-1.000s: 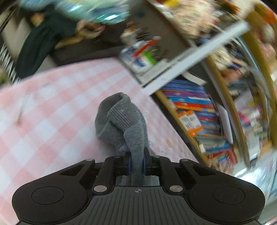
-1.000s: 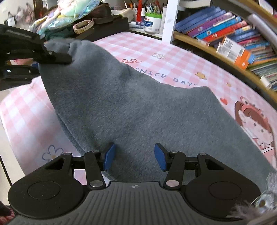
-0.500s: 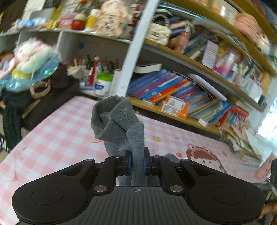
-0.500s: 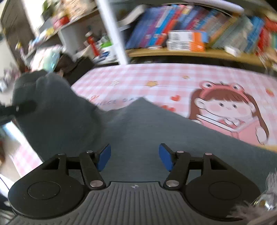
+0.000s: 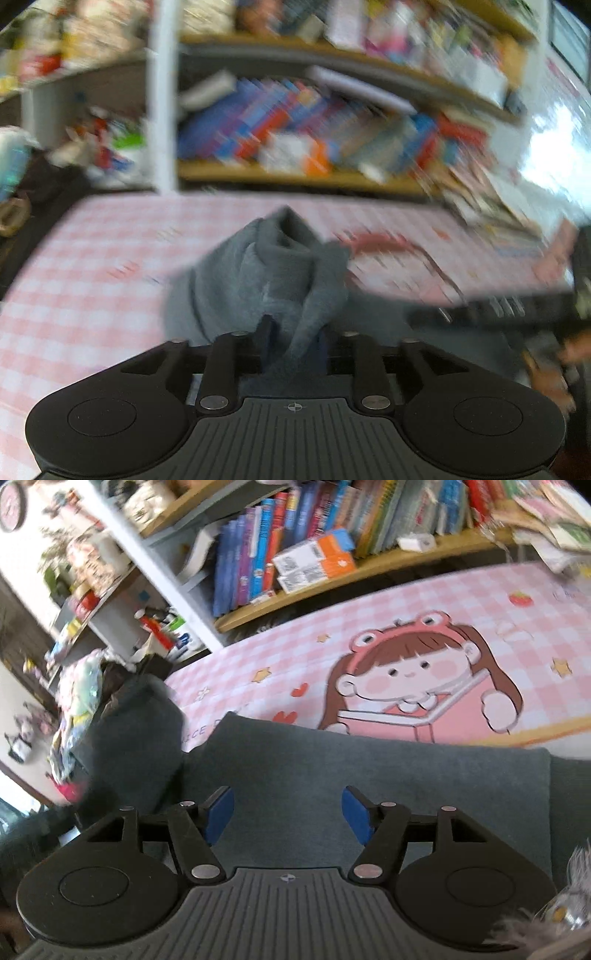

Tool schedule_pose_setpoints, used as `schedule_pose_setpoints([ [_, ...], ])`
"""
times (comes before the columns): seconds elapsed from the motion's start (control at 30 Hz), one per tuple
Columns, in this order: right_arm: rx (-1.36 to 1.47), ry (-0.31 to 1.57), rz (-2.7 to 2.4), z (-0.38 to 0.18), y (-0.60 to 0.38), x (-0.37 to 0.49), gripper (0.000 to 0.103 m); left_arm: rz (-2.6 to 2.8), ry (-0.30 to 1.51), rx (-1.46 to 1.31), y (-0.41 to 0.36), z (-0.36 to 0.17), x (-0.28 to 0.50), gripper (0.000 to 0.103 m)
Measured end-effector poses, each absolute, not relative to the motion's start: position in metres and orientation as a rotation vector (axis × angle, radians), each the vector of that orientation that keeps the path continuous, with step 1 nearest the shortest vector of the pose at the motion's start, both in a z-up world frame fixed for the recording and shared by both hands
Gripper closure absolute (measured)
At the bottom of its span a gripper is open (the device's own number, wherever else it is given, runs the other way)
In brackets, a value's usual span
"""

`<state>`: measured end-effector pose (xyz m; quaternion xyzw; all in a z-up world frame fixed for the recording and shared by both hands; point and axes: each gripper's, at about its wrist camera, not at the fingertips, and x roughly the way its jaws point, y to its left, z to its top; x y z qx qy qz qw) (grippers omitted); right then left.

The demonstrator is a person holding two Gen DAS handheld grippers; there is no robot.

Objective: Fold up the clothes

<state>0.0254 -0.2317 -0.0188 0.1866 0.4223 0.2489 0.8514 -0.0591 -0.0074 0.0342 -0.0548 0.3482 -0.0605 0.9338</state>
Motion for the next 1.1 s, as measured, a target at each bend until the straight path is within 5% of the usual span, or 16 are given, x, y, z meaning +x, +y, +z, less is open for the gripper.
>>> schedule_pose_setpoints([
  [0.93,0.711,1.155,0.69,-0.061,-0.199,0.052,0.028,0.107,0.666,-0.349,0.054,0.04,-0.081,0.067],
  [1.03,0.75,1.199,0.656,-0.071,-0.189,0.054,0.035,0.087,0.678,-0.349,0.058,0.035,-0.08,0.067],
  [1.1,0.747,1.193,0.65,-0.071,-0.186,0.054,0.066,0.068,0.703,-0.356,0.062,0.029,-0.077,0.069],
])
